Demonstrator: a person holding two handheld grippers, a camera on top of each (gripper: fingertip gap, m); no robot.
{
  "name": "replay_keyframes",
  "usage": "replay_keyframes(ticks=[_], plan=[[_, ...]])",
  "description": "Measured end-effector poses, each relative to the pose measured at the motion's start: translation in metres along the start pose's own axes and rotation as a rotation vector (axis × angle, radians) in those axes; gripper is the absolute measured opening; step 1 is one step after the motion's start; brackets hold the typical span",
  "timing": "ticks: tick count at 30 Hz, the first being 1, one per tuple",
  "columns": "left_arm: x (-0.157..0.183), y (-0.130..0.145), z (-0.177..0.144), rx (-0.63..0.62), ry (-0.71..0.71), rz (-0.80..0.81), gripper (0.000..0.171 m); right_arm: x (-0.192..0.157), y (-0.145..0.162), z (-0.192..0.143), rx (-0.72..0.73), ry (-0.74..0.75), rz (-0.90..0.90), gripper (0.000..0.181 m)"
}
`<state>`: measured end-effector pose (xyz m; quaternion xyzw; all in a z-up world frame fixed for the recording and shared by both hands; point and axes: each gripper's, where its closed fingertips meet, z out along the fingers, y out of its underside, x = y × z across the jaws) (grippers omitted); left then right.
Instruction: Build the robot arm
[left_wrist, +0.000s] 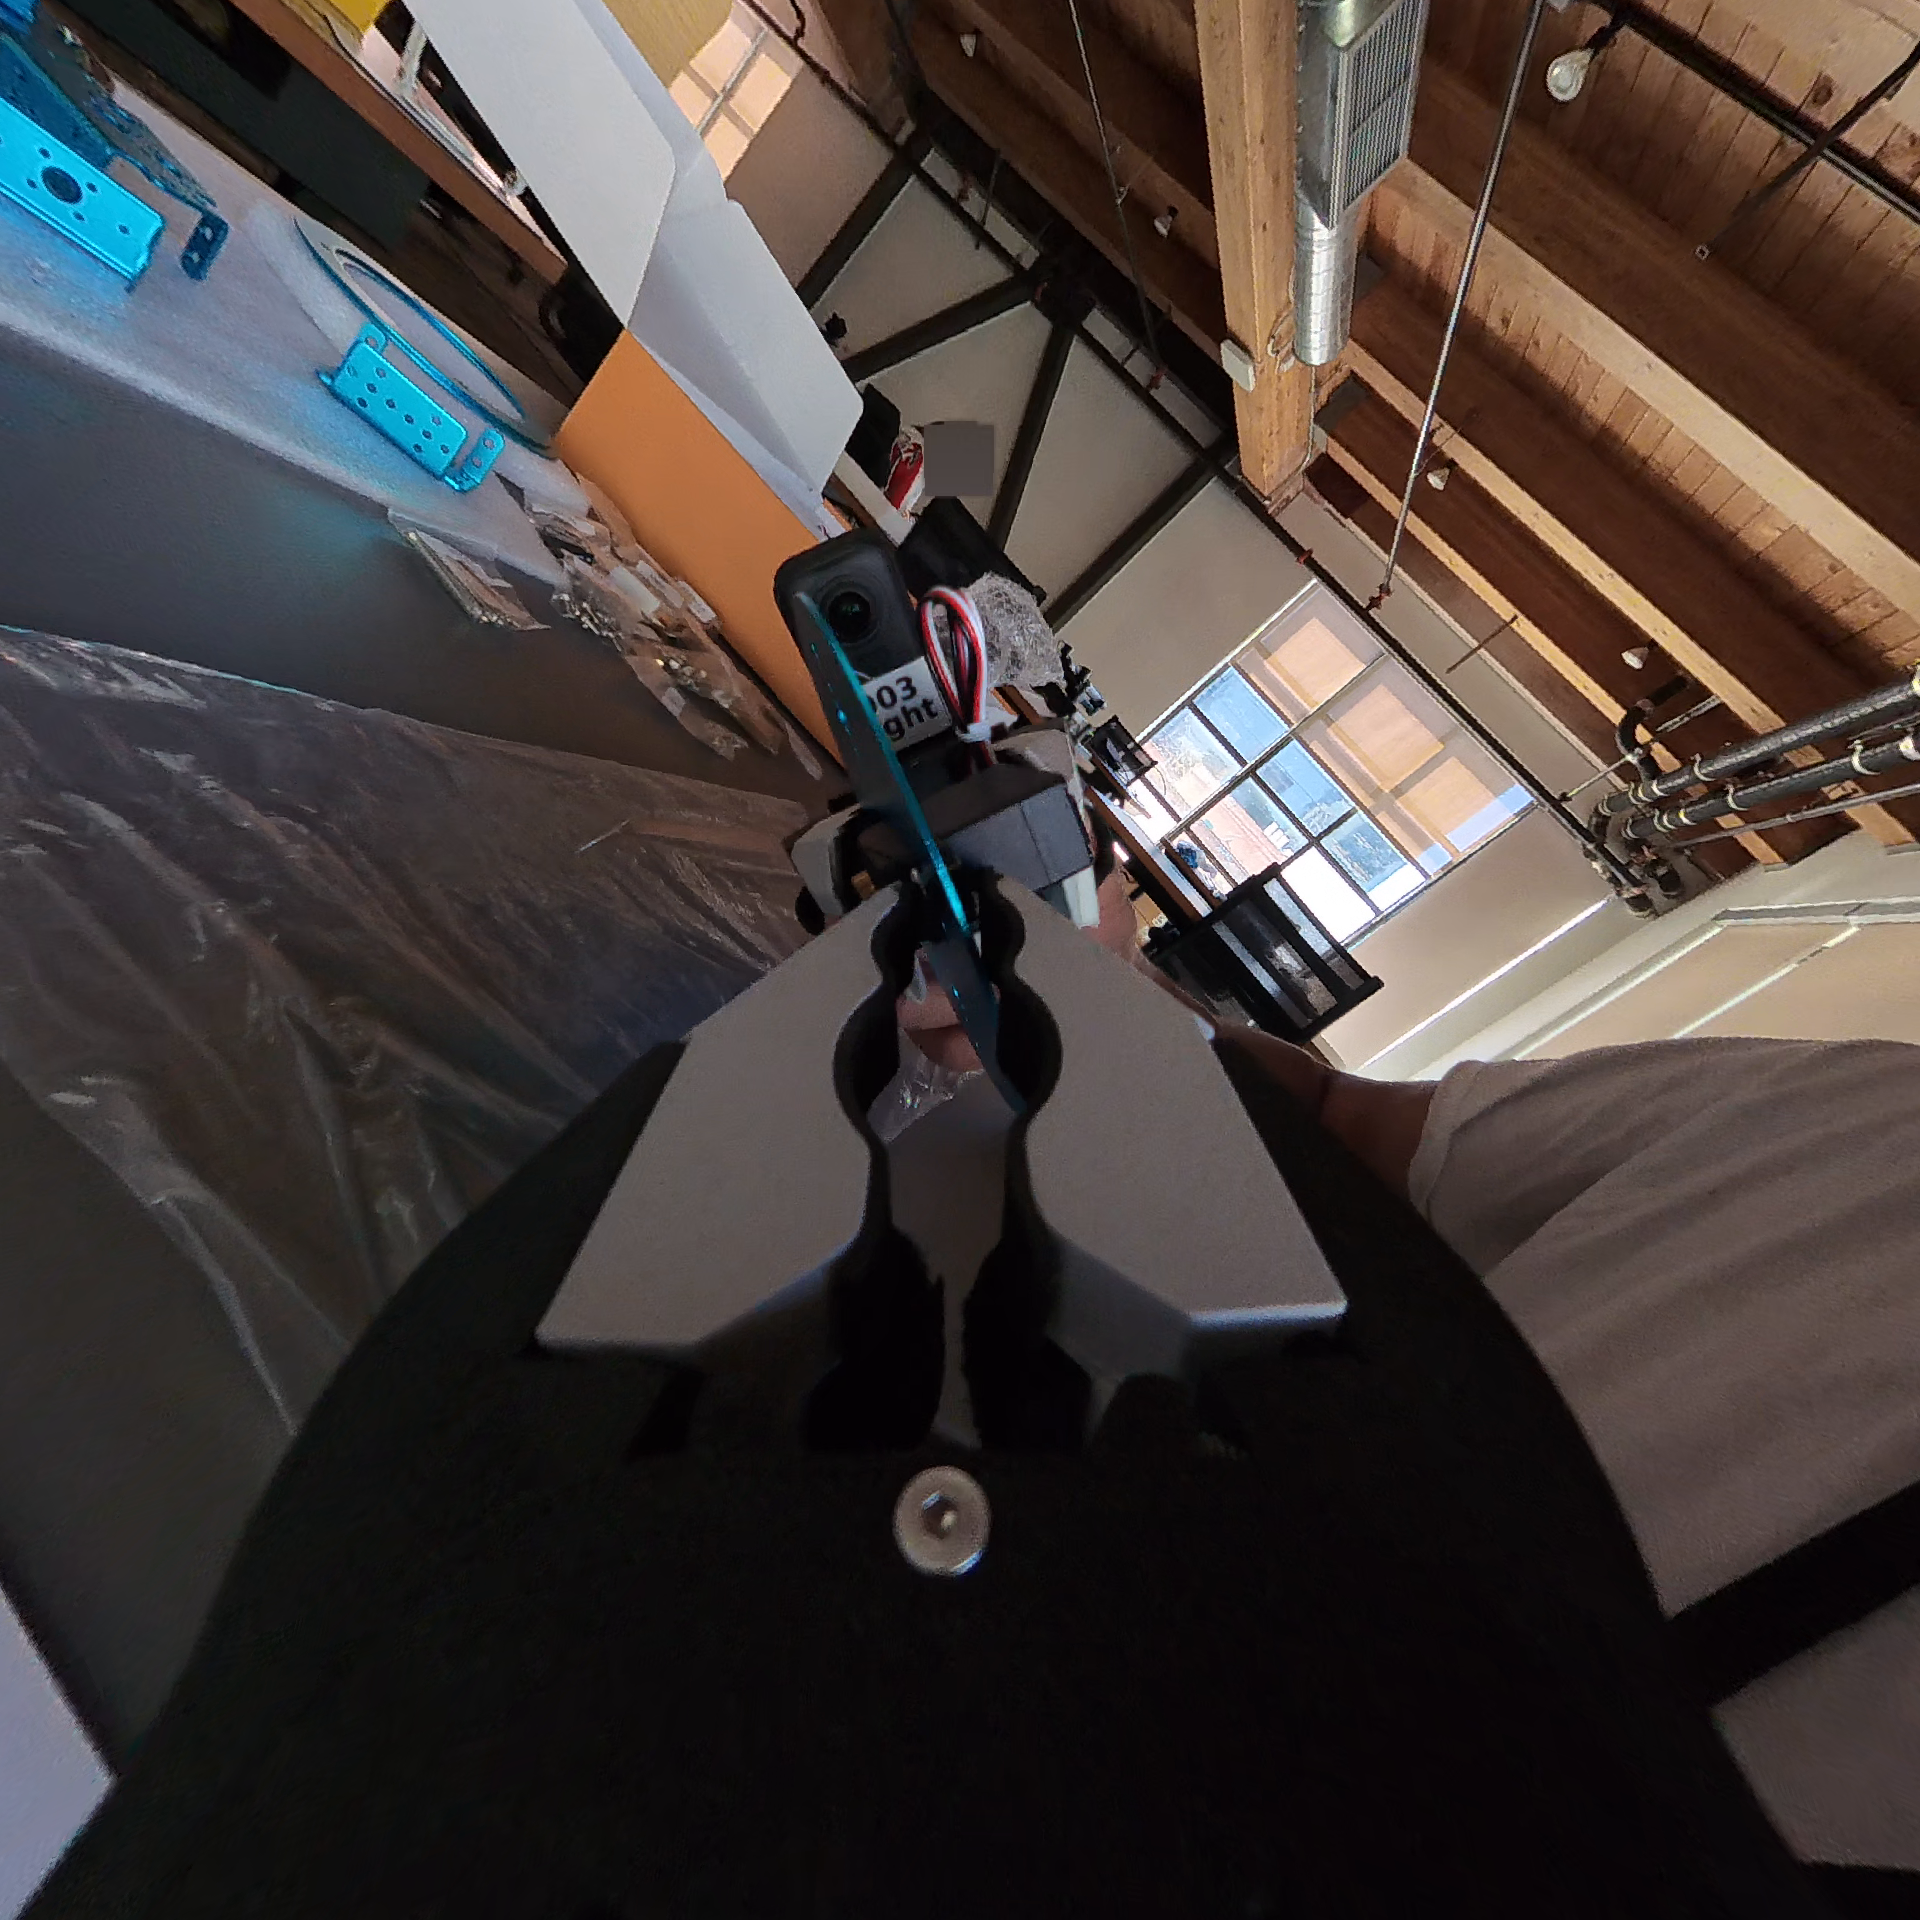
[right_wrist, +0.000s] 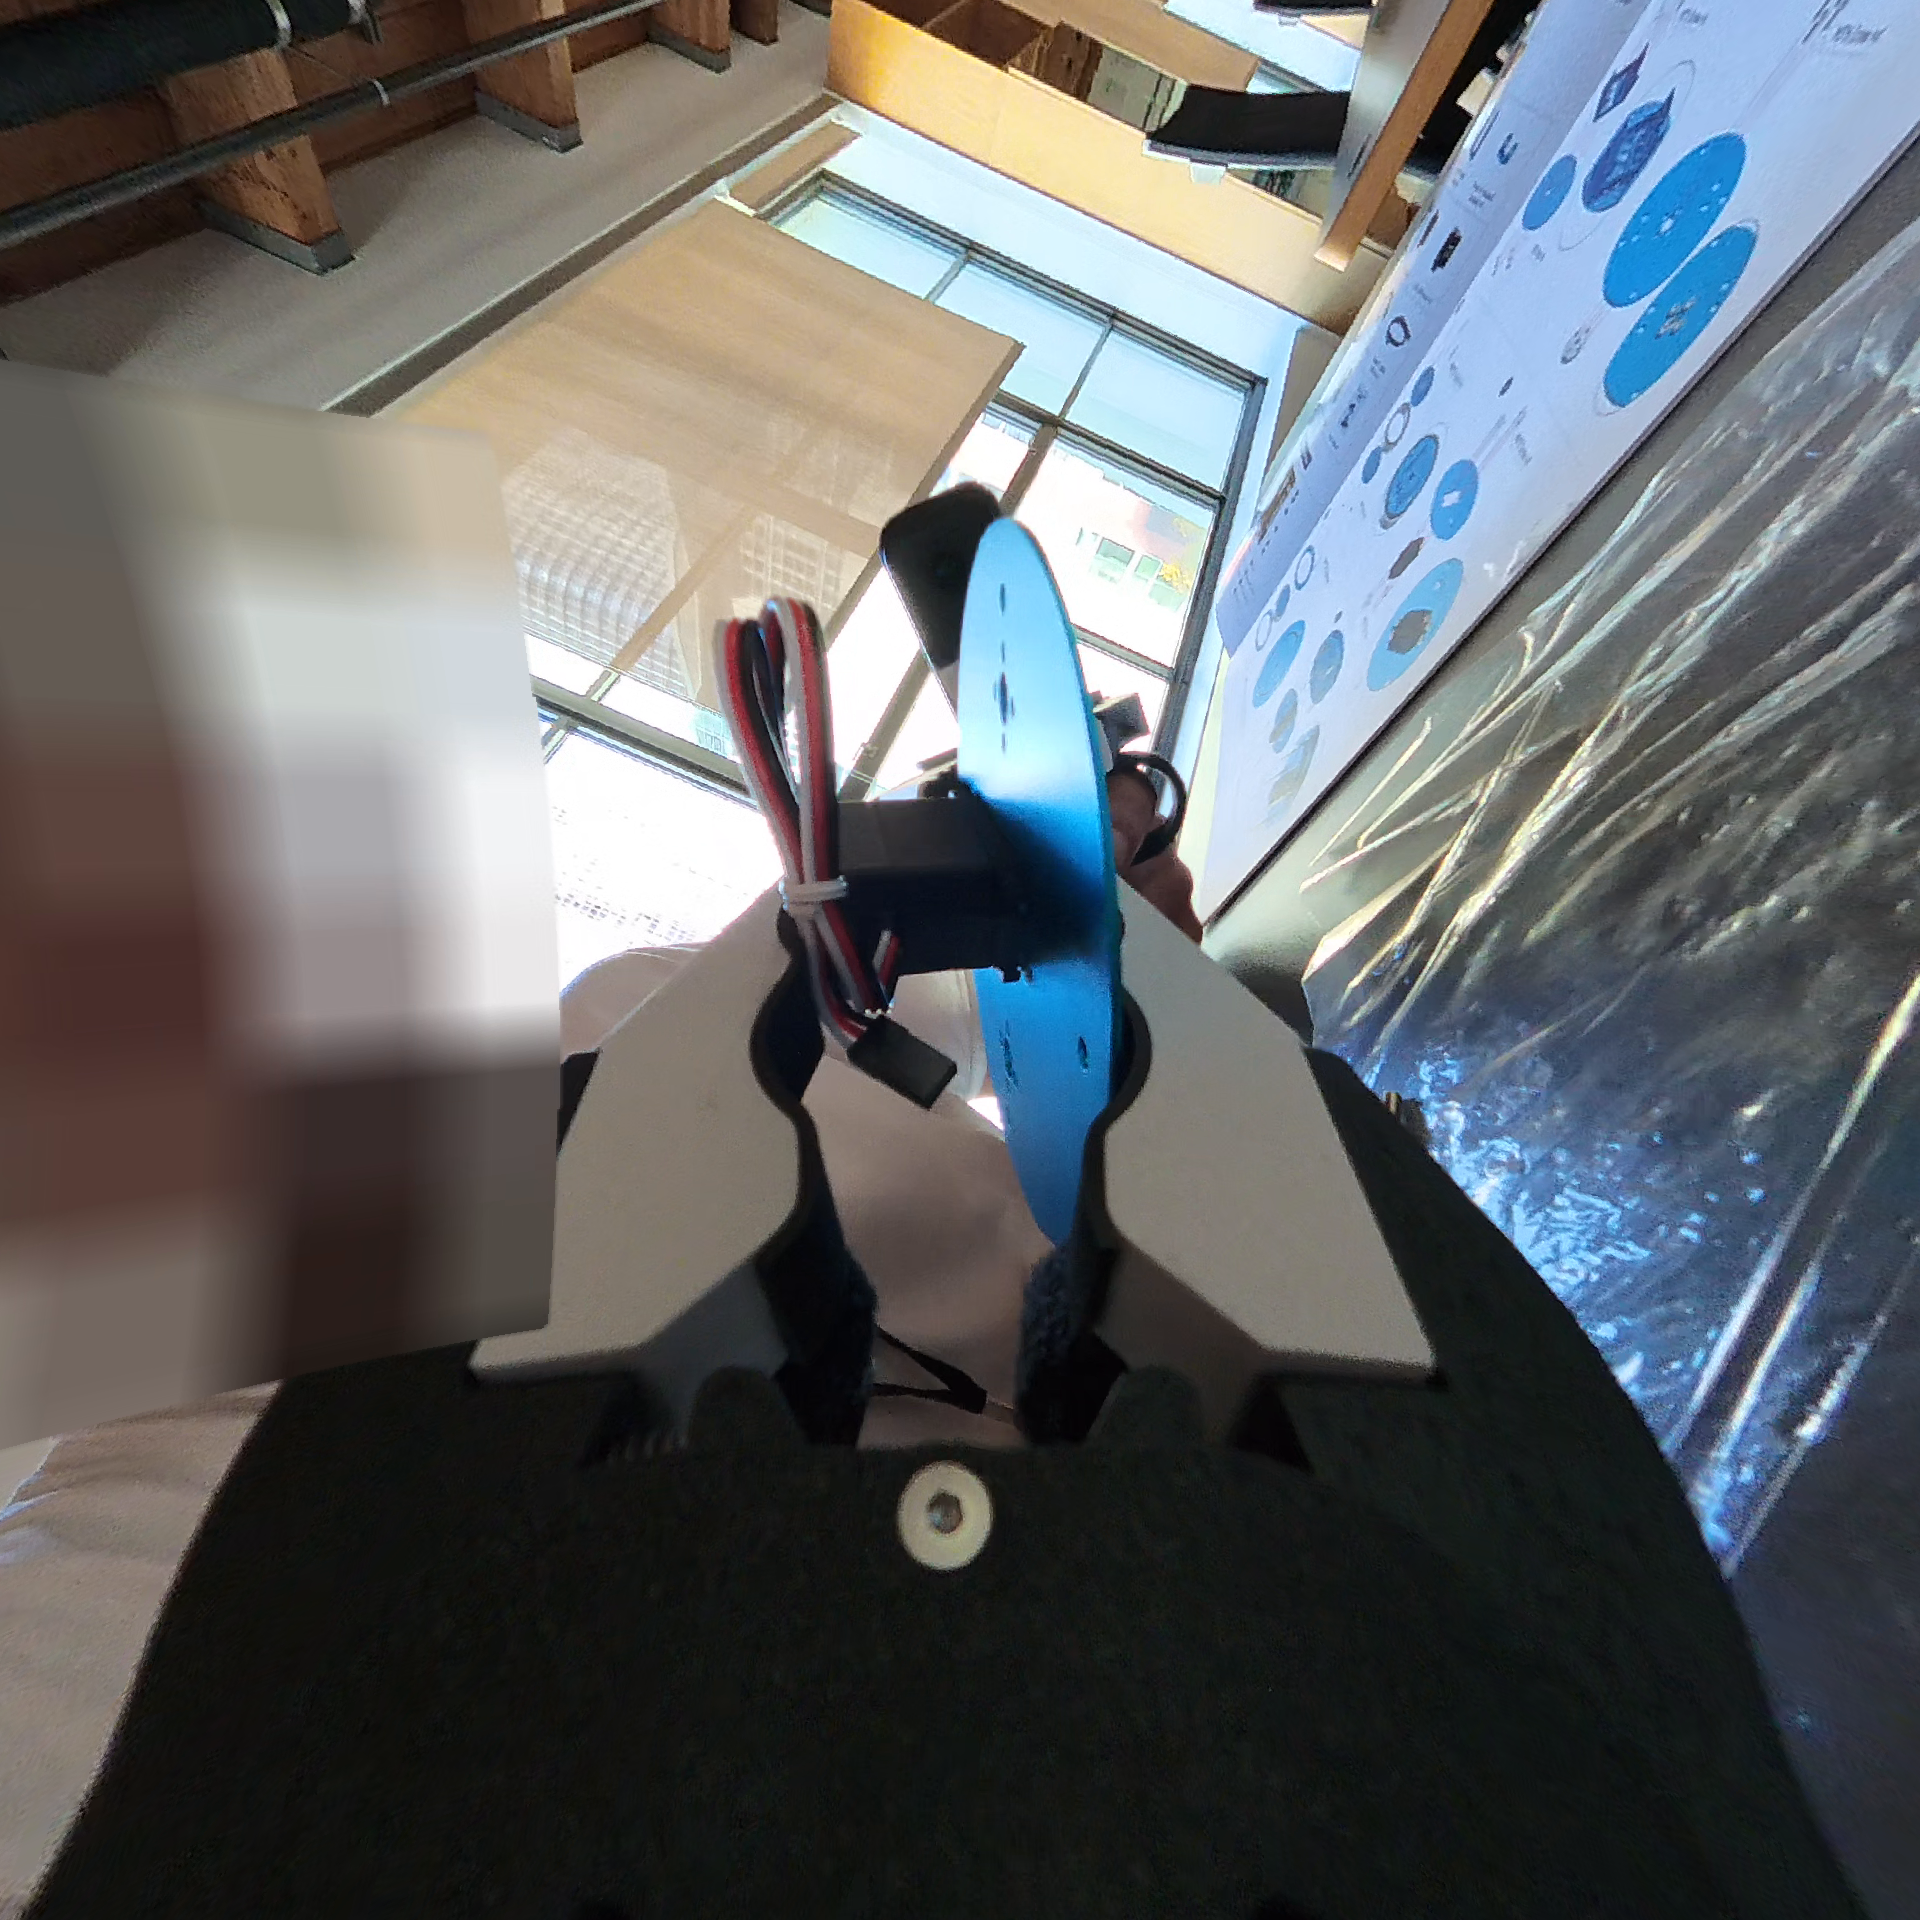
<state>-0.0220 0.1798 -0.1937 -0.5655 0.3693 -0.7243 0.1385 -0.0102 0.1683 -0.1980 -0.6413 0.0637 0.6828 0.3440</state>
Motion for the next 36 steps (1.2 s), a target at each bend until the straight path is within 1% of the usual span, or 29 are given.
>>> replay_keyframes(ticks=[5, 8, 14, 18, 20, 23, 24, 26, 28, 30, 31, 34, 36], plan=[[-0.004, 0.002, -0.003, 0.037, -0.065, 0.056, 0.008, 0.003, 0.001, 0.003, 0.012, 0.036, -0.046, 0.047], [-0.006, 0.005, -0.005, 0.03, -0.098, 0.076, 0.007, 0.006, 0.002, 0.004, 0.0, 0.072, -0.083, 0.047], [-0.002, 0.002, -0.006, 0.047, -0.069, 0.092, 0.003, 0.004, 0.003, 0.006, -0.042, 0.124, -0.199, 0.049], [0.002, -0.003, -0.006, 0.047, -0.078, 0.139, 0.003, 0.002, -0.003, 0.005, -0.024, 0.16, -0.285, 0.055], [0.002, -0.007, -0.006, 0.055, -0.085, 0.124, 0.003, 0.002, -0.009, 0.001, -0.019, 0.211, -0.372, 0.059], [-0.004, -0.013, -0.009, 0.067, -0.129, 0.101, 0.003, -0.003, -0.024, -0.01, 0.011, 0.318, -0.576, 0.066], [-0.008, -0.015, -0.011, 0.071, -0.155, 0.099, 0.003, -0.004, -0.031, -0.015, 0.02, 0.378, -0.68, 0.07], [-0.018, -0.016, -0.014, 0.078, -0.209, 0.099, 0.003, -0.008, -0.043, -0.029, 0.018, 0.546, -0.907, 0.067], [-0.025, -0.014, -0.015, 0.07, -0.242, 0.089, 0.003, -0.011, -0.039, -0.031, -0.09, 0.684, -1.065, 0.061], [-0.029, -0.01, -0.014, 0.061, -0.247, 0.063, 0.003, -0.01, -0.02, -0.016, -0.238, 0.73, -1.173, 0.06], [-0.03, -0.008, -0.013, 0.056, -0.248, 0.059, 0.003, -0.006, -0.014, -0.009, -0.286, 0.77, -1.21, 0.061], [-0.031, -0.004, -0.01, 0.044, -0.26, 0.07, 0.003, 0.015, -0.002, 0.003, -0.395, 0.893, -1.283, 0.05], [-0.03, -0.003, -0.007, 0.035, -0.261, 0.087, 0.003, 0.028, 0.004, 0.005, -0.456, 0.934, -1.264, 0.047]])
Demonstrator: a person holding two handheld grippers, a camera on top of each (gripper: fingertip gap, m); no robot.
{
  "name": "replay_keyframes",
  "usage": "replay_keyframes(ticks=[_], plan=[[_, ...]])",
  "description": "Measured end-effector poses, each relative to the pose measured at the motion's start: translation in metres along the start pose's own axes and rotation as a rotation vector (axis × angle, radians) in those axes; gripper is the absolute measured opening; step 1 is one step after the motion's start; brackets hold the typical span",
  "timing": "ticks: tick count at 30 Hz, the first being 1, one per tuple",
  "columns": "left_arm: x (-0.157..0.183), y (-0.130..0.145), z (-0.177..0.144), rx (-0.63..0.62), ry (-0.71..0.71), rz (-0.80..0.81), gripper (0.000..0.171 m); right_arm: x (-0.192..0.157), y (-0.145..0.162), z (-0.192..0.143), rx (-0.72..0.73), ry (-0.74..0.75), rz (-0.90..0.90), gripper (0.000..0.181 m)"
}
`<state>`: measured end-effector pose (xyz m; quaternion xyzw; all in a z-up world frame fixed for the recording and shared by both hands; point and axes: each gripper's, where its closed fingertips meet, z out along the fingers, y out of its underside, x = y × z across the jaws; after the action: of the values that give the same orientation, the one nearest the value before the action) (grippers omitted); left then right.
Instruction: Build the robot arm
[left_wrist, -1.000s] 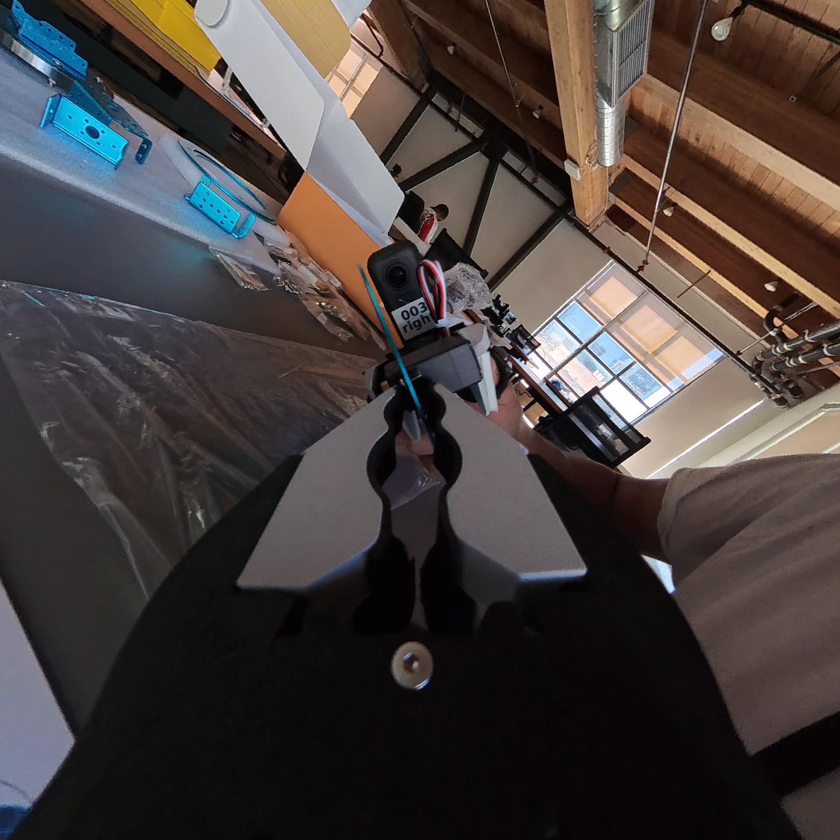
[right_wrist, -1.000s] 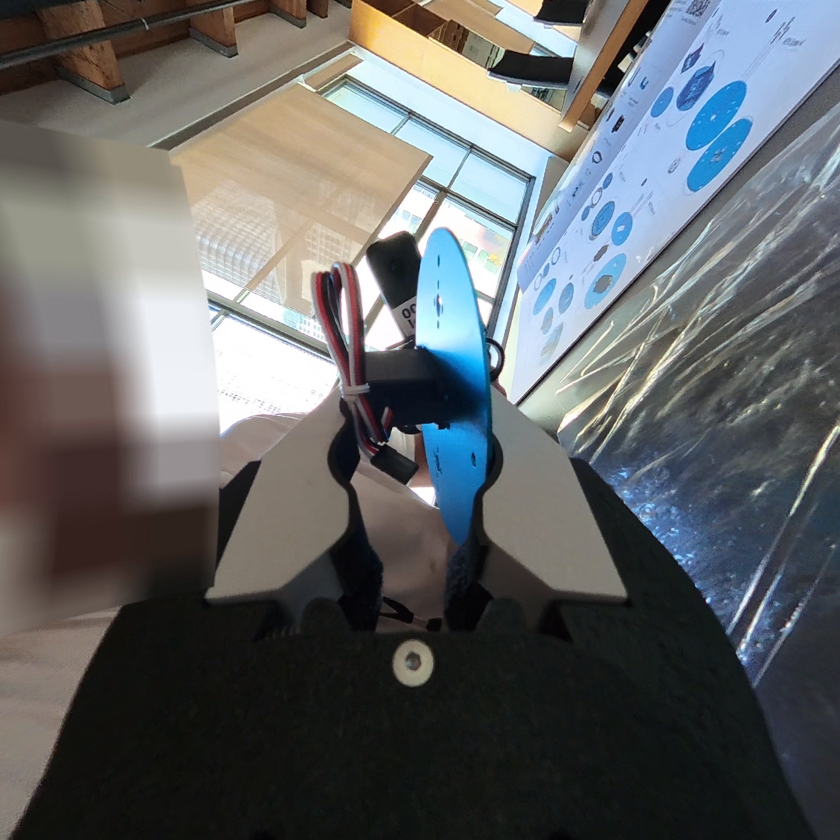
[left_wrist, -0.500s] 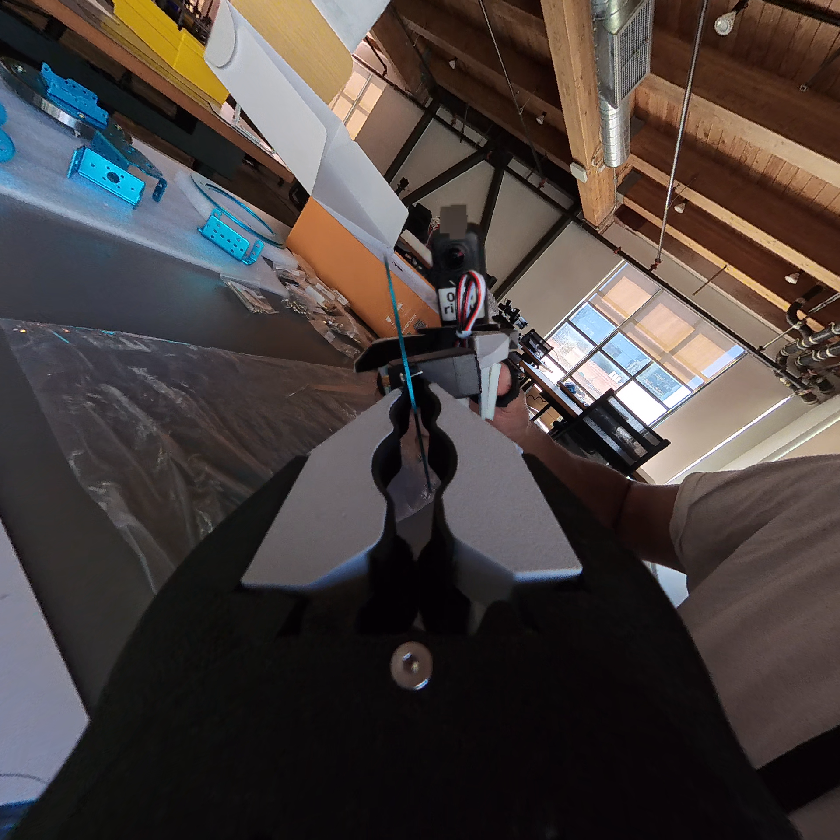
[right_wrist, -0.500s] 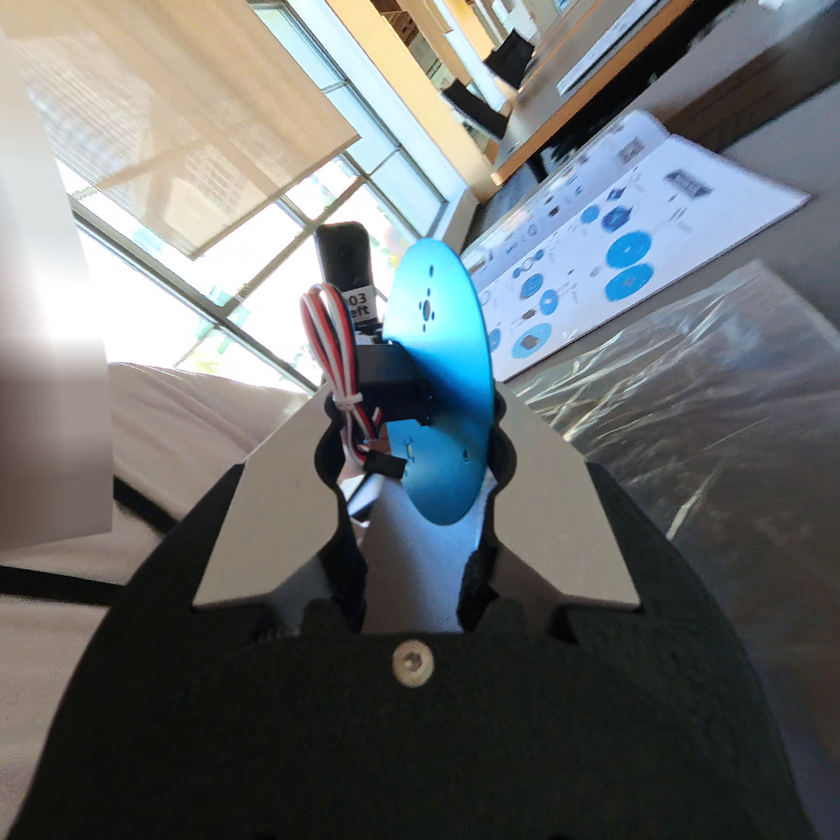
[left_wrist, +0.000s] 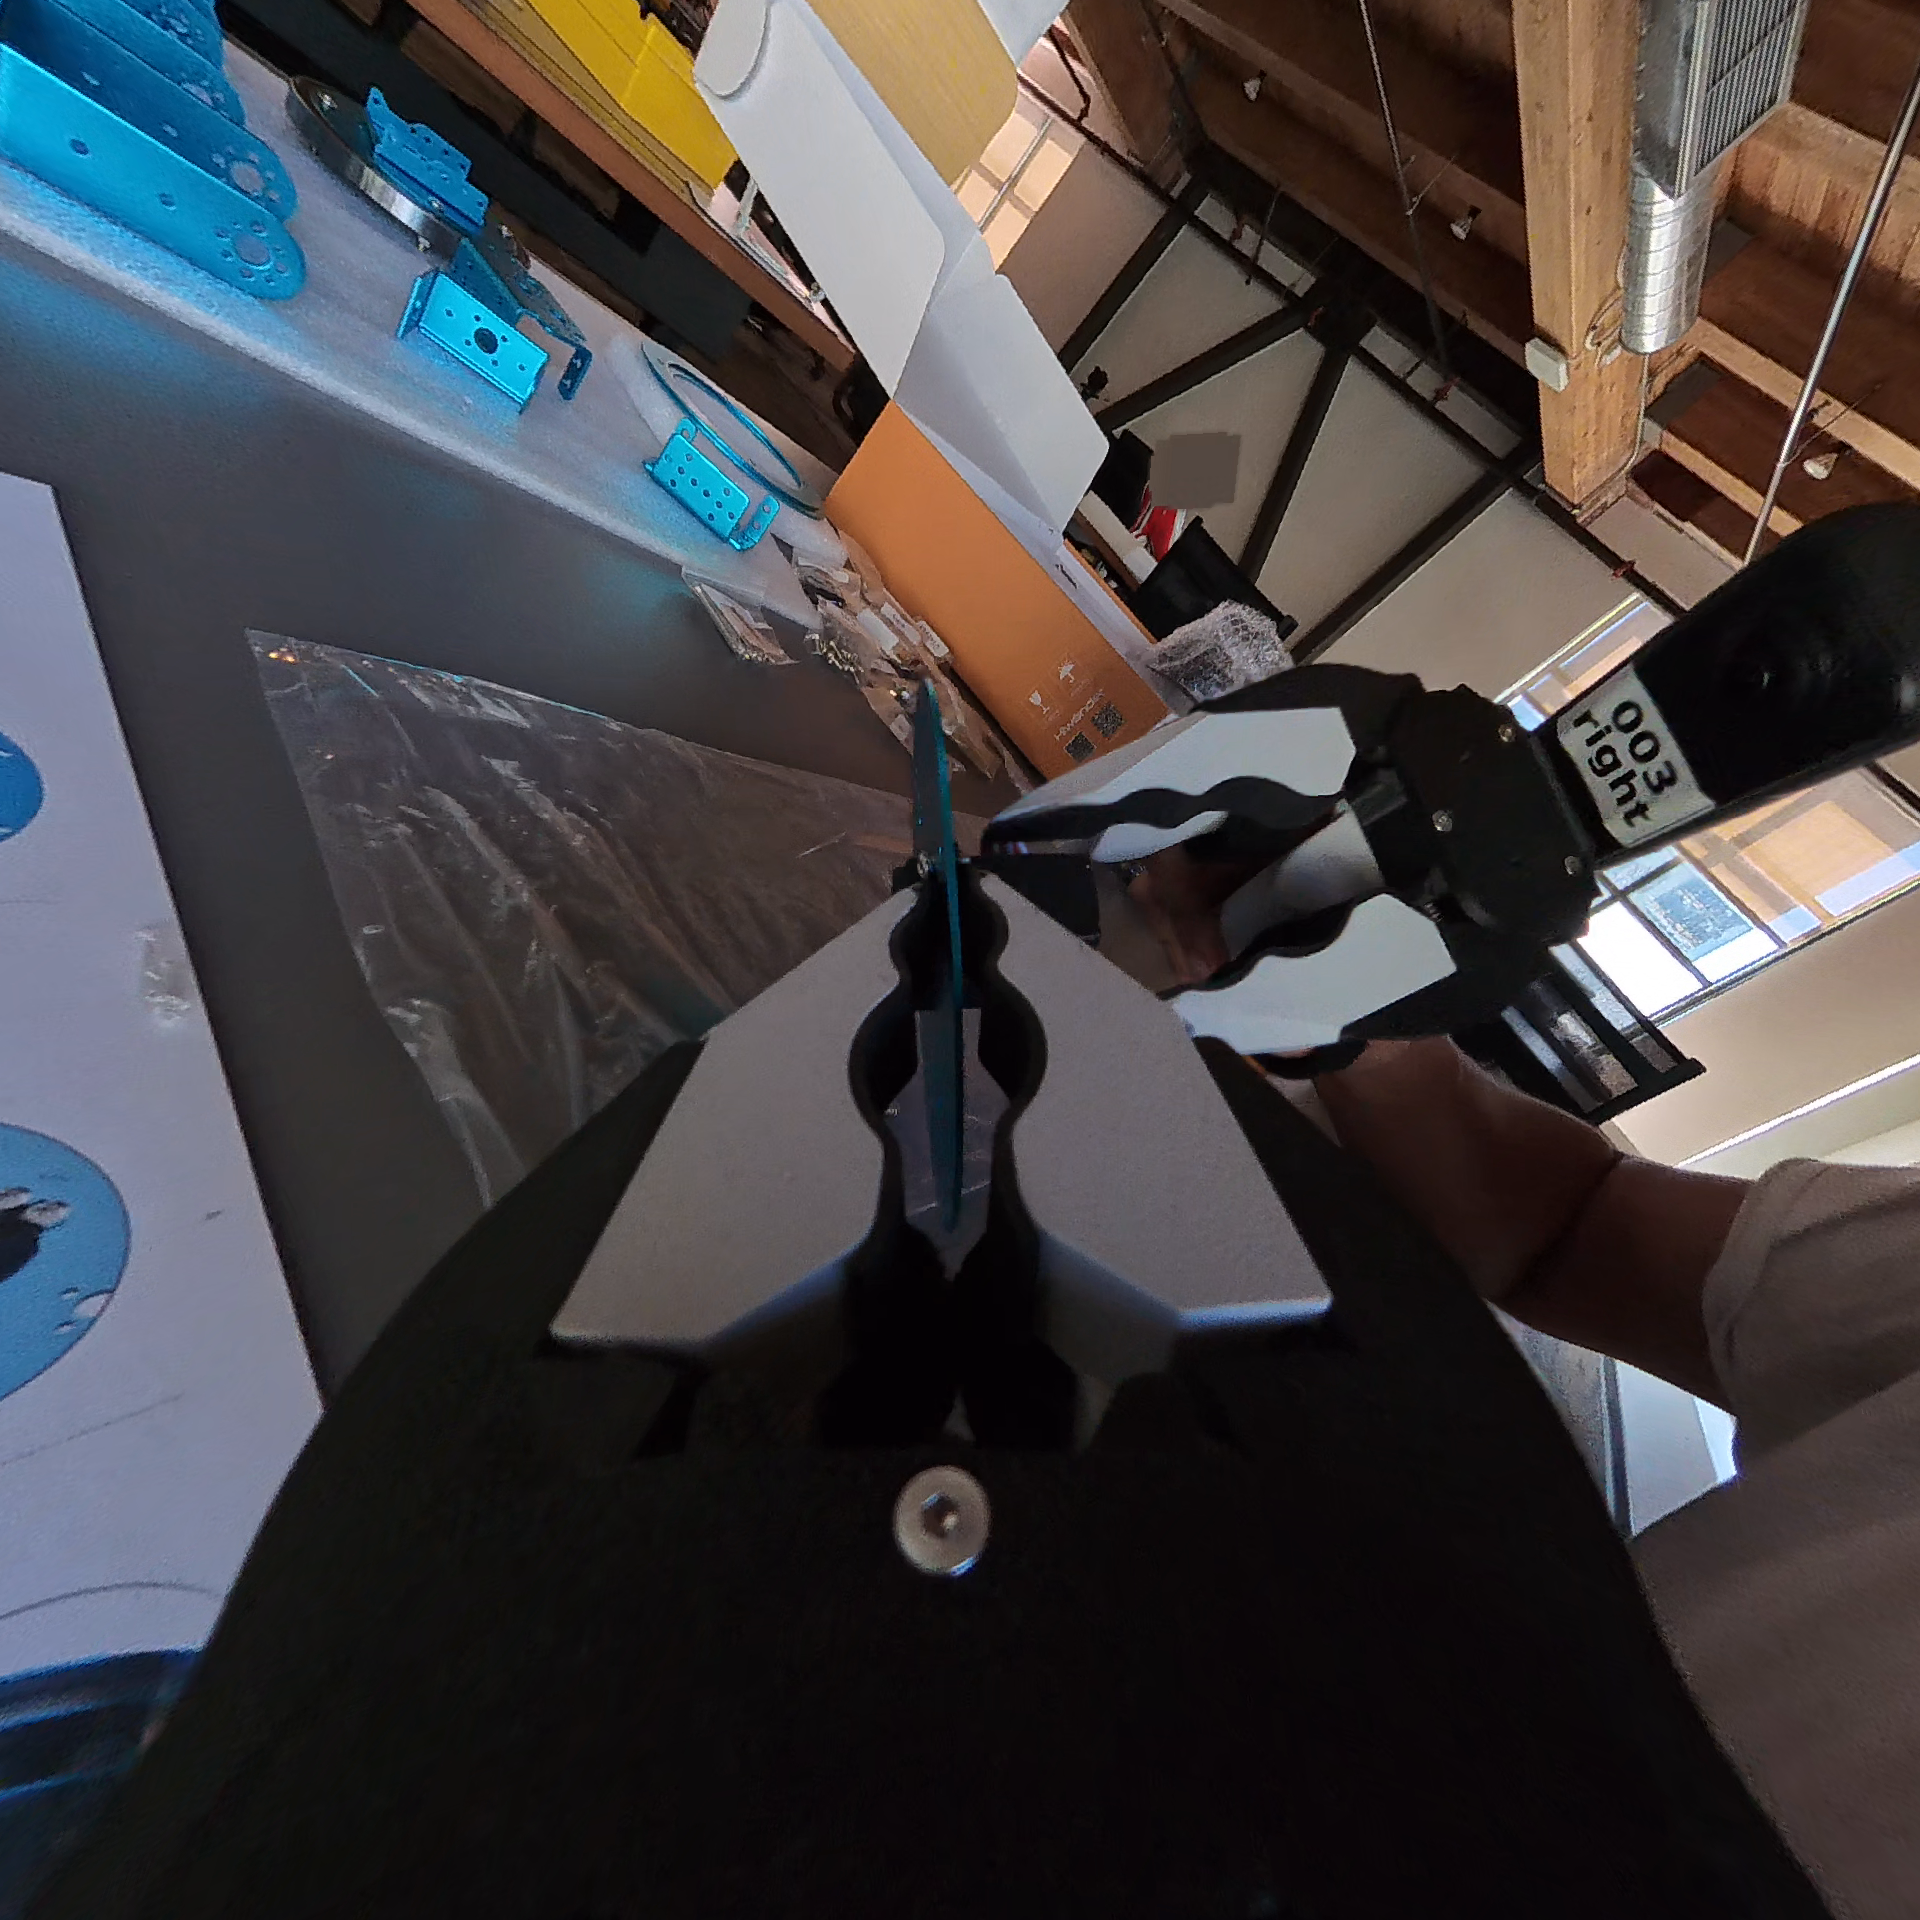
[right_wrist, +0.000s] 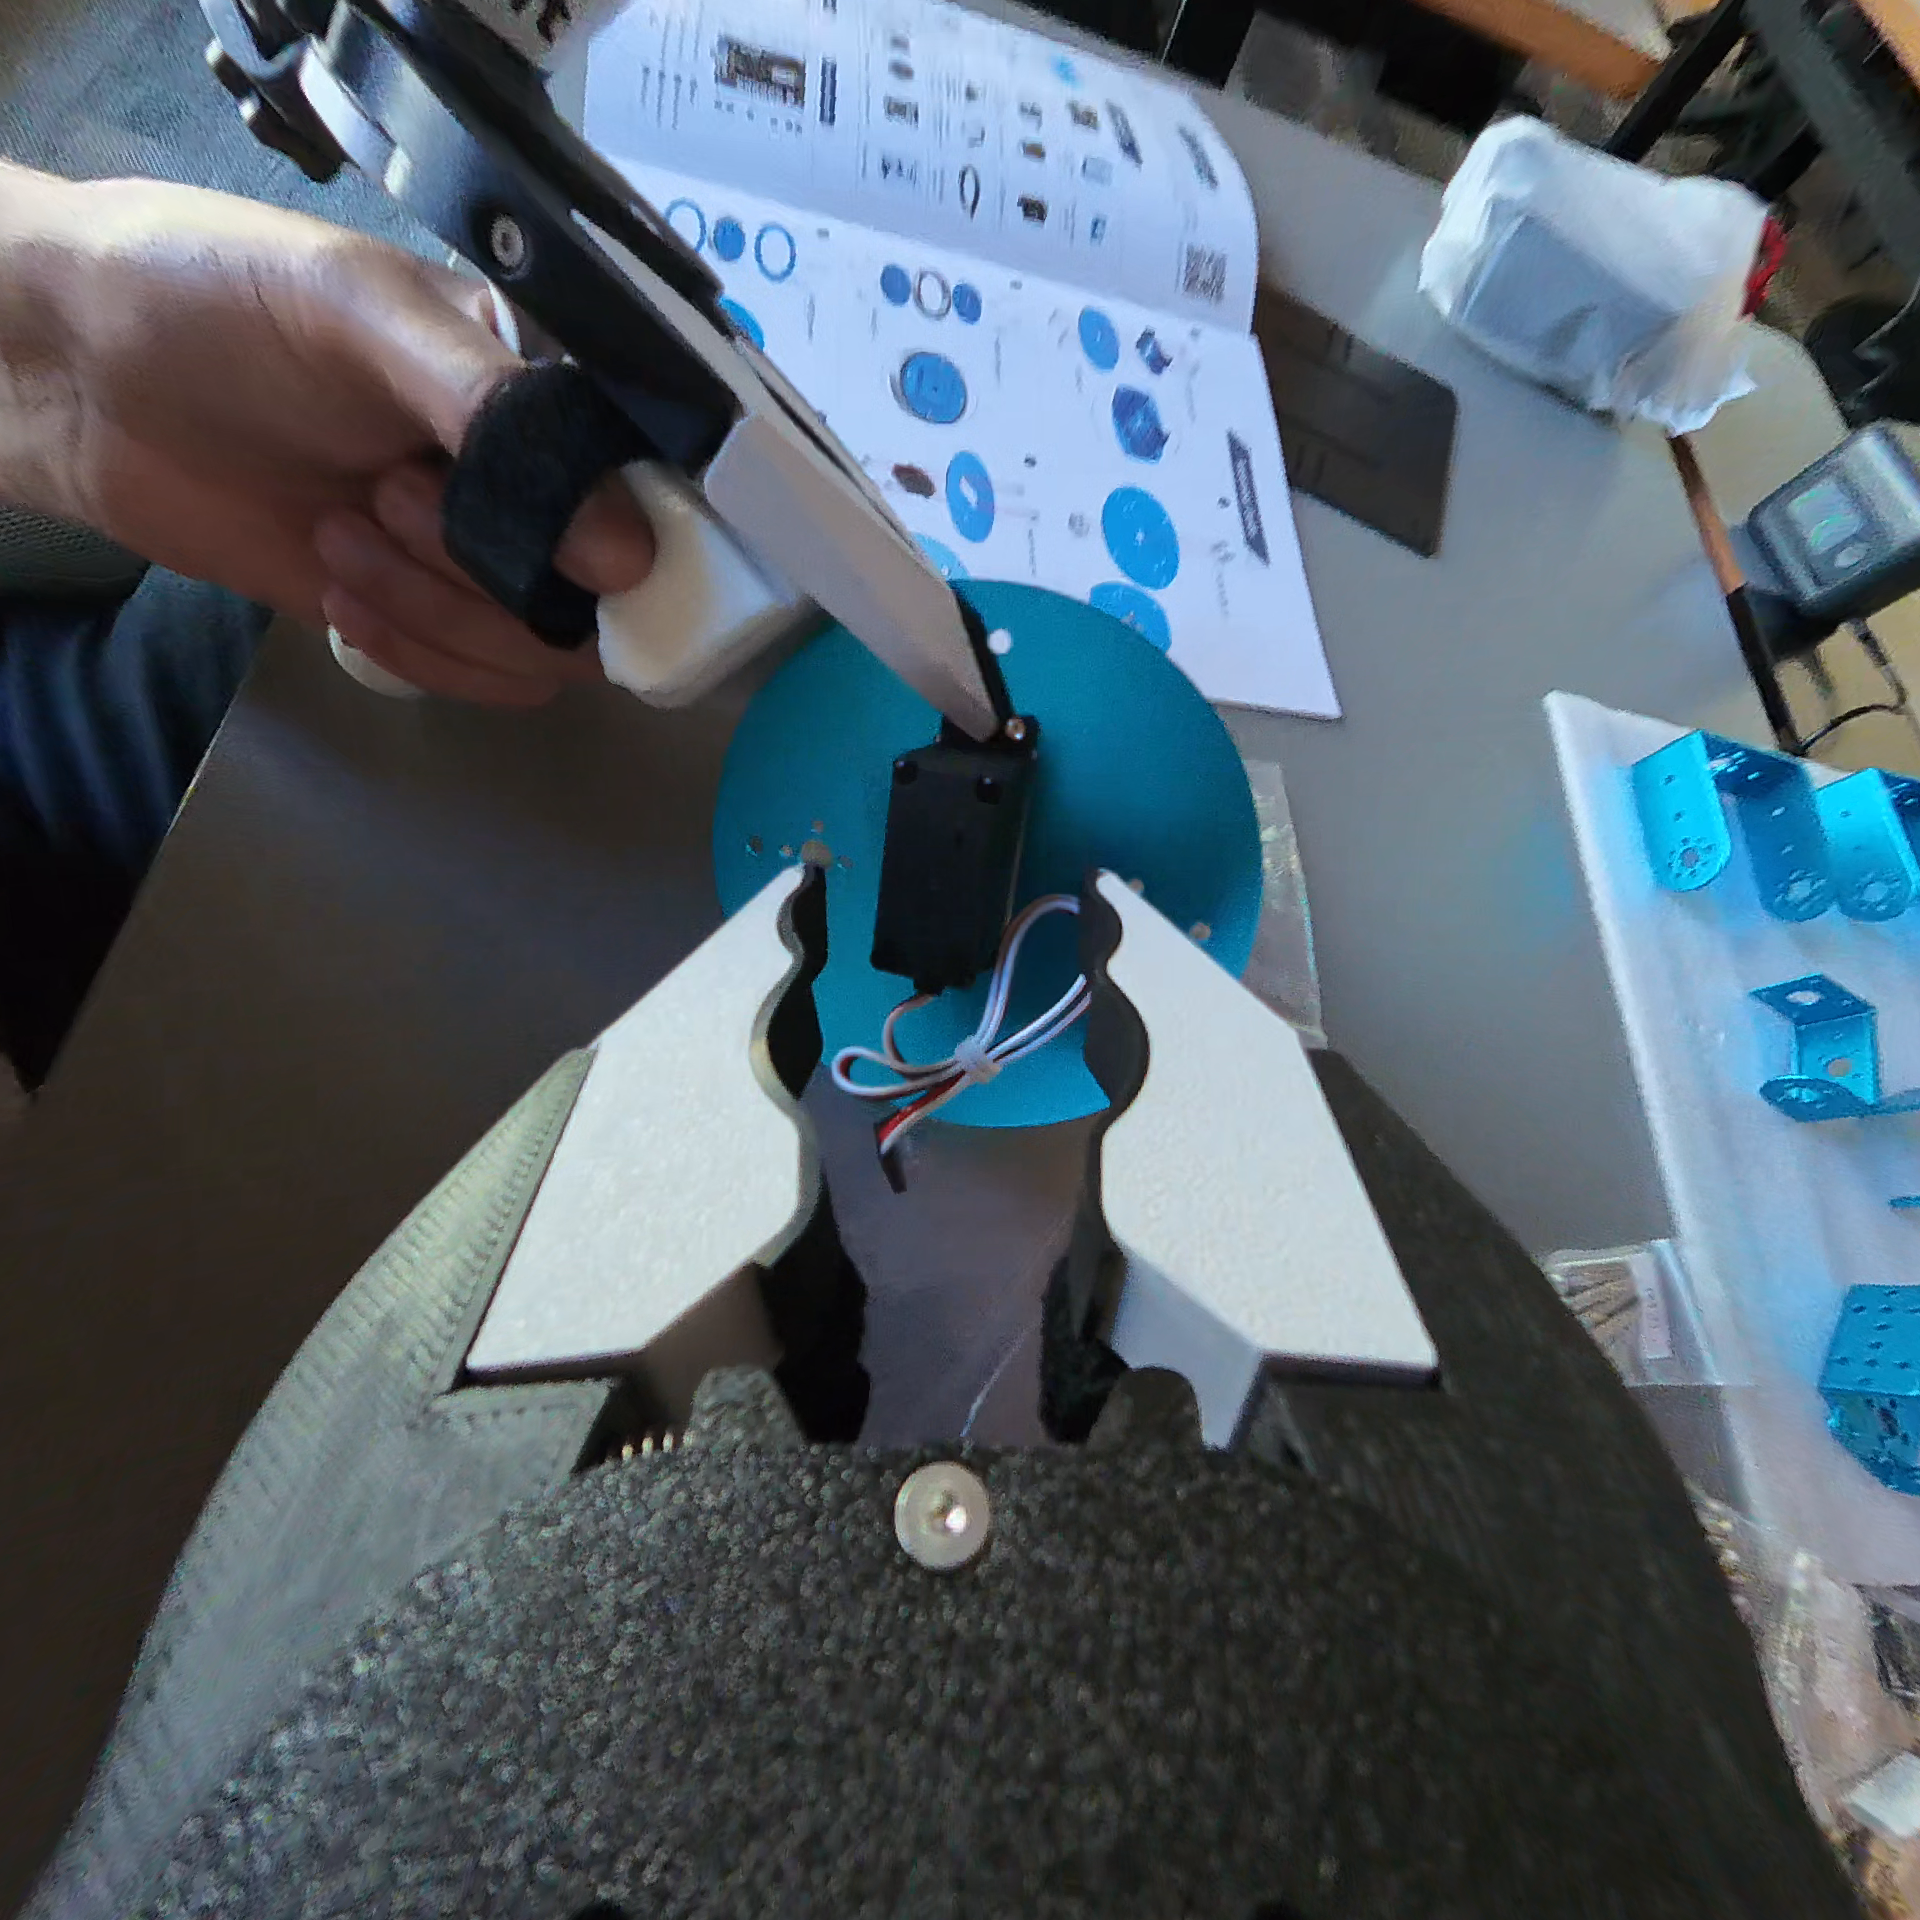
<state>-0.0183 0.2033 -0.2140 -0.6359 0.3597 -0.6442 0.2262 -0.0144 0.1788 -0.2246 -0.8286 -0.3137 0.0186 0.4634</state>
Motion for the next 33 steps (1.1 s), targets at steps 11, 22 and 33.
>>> replay_keyframes(ticks=[11, 22, 33], plan=[[0.015, -0.026, 0.024, -0.097, 0.021, 0.458, 0.004, 0.042, -0.006, -0.005, 0.014, 0.347, -0.211, 0.021], [0.0, -0.022, 0.048, -0.234, 0.058, 0.523, 0.01, 0.063, 0.024, 0.01, -0.01, 0.288, -0.063, 0.021], [-0.008, -0.024, 0.054, -0.225, -0.047, 0.672, 0.002, 0.06, 0.028, 0.016, 0.02, 0.196, 0.098, 0.027]])
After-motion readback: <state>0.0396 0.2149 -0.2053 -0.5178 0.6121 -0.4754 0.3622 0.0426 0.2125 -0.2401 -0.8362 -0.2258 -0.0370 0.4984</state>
